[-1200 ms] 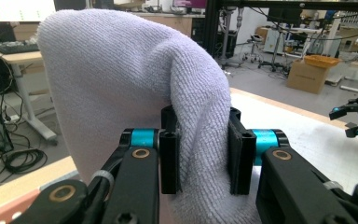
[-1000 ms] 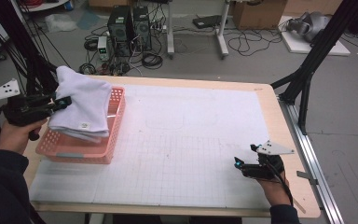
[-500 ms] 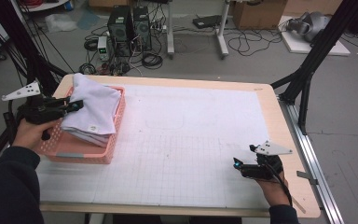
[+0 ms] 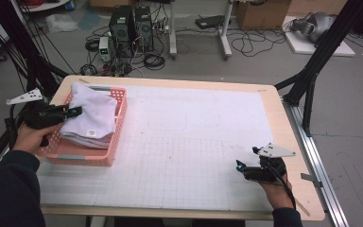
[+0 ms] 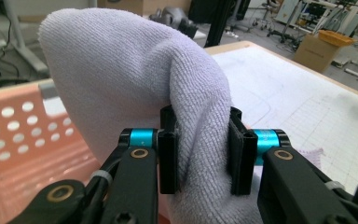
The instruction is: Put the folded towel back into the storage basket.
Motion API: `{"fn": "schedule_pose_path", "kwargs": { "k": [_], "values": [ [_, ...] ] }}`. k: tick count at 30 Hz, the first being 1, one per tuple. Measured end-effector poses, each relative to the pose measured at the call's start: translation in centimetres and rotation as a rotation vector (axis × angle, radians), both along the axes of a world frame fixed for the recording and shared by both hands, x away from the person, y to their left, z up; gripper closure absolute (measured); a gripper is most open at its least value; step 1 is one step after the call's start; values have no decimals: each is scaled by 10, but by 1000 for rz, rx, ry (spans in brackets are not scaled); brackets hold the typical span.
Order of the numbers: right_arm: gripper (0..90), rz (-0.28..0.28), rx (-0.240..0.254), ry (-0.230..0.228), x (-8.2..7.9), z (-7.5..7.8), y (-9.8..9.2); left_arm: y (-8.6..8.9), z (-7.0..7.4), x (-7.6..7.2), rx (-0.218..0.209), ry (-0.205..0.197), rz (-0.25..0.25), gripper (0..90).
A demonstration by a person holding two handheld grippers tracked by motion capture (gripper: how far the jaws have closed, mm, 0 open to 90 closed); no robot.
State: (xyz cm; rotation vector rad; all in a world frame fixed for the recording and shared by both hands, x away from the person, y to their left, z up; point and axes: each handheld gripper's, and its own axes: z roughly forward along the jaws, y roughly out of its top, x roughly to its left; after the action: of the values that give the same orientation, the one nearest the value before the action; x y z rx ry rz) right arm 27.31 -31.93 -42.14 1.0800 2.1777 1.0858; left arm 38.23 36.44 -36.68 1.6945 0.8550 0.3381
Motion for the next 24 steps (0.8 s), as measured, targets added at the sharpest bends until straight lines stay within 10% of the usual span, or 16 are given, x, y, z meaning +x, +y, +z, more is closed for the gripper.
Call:
{"fn": "schedule_pose_path", "kwargs": {
  "k": [10,19,24],
  "values": [
    [174,-2,-1,4,0,0,0,-9,-5,5,21,35,-25,700],
    [174,1,-1,2,0,0,0,-4,0,4,130,30,292,290],
    [174,3,0,3,0,0,0,-5,9,-5,89,-18,309,265]
  ]
}}
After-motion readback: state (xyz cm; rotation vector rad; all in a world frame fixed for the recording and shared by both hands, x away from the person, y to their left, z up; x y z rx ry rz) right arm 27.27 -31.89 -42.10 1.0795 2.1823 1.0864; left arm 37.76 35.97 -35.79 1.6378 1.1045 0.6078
